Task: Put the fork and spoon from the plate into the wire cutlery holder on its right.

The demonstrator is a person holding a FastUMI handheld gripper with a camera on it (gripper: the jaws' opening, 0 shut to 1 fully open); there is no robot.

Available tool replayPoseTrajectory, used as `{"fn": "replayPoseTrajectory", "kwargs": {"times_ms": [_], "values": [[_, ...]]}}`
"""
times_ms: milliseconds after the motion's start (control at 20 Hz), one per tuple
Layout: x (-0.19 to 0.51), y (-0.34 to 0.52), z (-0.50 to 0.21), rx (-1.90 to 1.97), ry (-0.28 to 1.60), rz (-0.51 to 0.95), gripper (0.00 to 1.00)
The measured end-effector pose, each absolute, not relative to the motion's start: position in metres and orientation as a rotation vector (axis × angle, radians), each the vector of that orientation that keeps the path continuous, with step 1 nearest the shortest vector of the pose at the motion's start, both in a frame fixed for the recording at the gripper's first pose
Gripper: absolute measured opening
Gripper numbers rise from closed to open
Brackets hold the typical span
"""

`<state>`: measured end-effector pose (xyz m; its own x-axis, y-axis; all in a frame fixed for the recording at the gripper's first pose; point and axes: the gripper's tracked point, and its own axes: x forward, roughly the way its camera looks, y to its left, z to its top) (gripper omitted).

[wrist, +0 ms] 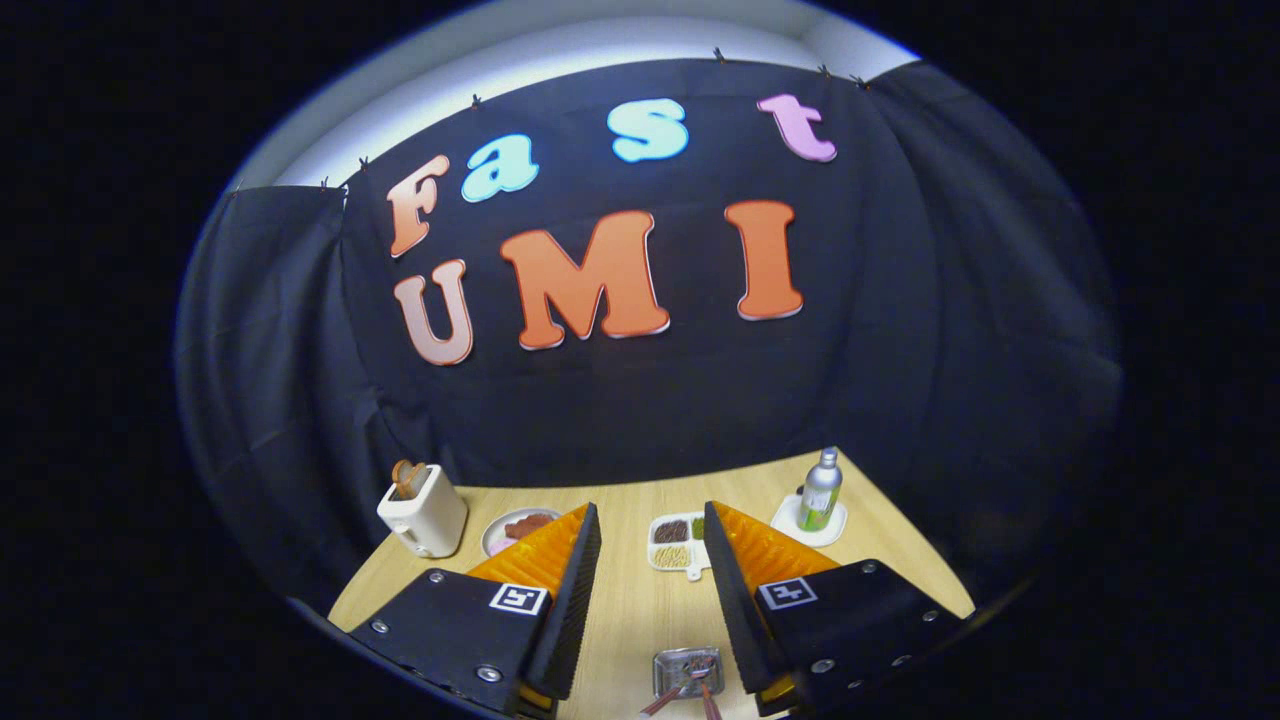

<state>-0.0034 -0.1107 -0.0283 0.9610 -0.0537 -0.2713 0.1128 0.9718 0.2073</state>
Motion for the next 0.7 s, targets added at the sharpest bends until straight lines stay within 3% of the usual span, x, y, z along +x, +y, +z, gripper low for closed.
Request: {"fn": "replayPoseTrajectory", "kwargs": {"times_ms": [300,700], "values": [[-0.012,-0.132,0.031,0.092,0.037,-0.139,0.85],[-0.021,-0.143,0.05,0.011,-0.102,-0.156,0.92]]}}
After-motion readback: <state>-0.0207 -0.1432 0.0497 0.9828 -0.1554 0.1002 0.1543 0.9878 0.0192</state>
